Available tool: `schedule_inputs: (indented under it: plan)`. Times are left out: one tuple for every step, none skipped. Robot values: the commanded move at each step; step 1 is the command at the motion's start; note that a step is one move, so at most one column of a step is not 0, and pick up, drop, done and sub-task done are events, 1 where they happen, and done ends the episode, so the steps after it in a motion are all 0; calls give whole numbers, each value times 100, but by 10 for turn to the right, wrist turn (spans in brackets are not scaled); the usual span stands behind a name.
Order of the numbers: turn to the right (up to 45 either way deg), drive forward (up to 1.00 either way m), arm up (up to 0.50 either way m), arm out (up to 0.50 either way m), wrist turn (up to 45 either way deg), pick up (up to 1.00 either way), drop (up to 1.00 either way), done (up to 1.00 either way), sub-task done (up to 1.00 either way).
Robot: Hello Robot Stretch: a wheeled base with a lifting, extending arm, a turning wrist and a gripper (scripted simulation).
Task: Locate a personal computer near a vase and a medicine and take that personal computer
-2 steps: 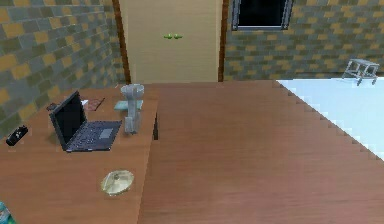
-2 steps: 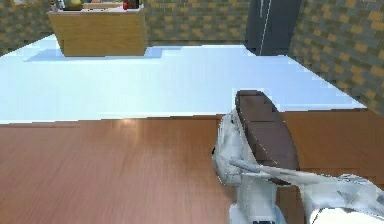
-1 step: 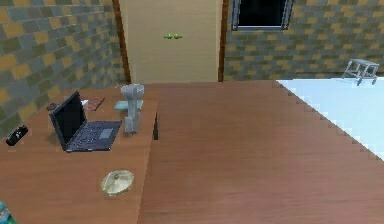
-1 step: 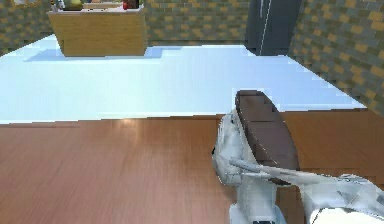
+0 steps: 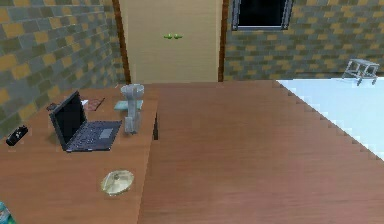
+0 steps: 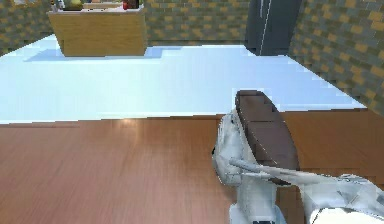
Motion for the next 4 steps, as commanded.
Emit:
schedule_inputs:
  plan:
    - [330, 0, 0, 0, 0, 0, 0, 0, 0]
    - [0, 35, 0, 0, 0, 0, 0, 0, 0]
    - [-330, 0, 0, 0, 0, 0, 0, 0, 0]
    - [0, 65, 0, 0, 0, 0, 0, 0, 0]
